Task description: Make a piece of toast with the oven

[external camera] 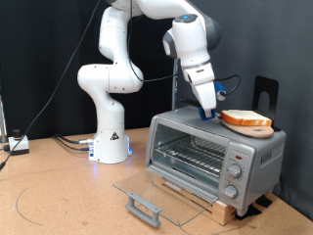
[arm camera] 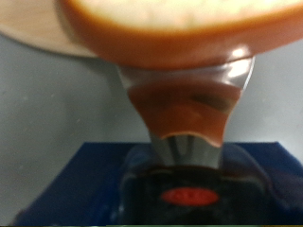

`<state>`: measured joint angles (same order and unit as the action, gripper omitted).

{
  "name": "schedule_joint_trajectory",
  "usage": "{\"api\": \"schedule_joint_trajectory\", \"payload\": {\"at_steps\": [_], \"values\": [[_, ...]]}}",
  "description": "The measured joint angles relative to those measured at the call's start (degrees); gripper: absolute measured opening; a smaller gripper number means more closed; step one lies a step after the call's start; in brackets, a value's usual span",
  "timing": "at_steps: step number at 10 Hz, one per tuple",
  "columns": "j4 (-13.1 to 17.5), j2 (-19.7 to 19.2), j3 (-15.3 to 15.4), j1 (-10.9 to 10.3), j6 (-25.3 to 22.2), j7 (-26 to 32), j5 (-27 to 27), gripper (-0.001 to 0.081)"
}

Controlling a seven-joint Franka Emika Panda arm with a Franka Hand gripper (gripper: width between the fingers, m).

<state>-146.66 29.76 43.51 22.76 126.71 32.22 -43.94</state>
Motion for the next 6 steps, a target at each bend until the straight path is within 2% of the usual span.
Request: {"api": "schedule_joint_trajectory", "payload": {"at_steps": [2,4,6], "values": [[-0.1,-0.7,0.5,-0.1,2.4,0.3,-2.5,0.0395],[-0.8,-0.8,0.0,-0.8,6.0,3.9,-9.0,0.0395],[-0.9,-0.4,-1.8,-1.0,5.8,5.9,-11.2,0.0395]]}}
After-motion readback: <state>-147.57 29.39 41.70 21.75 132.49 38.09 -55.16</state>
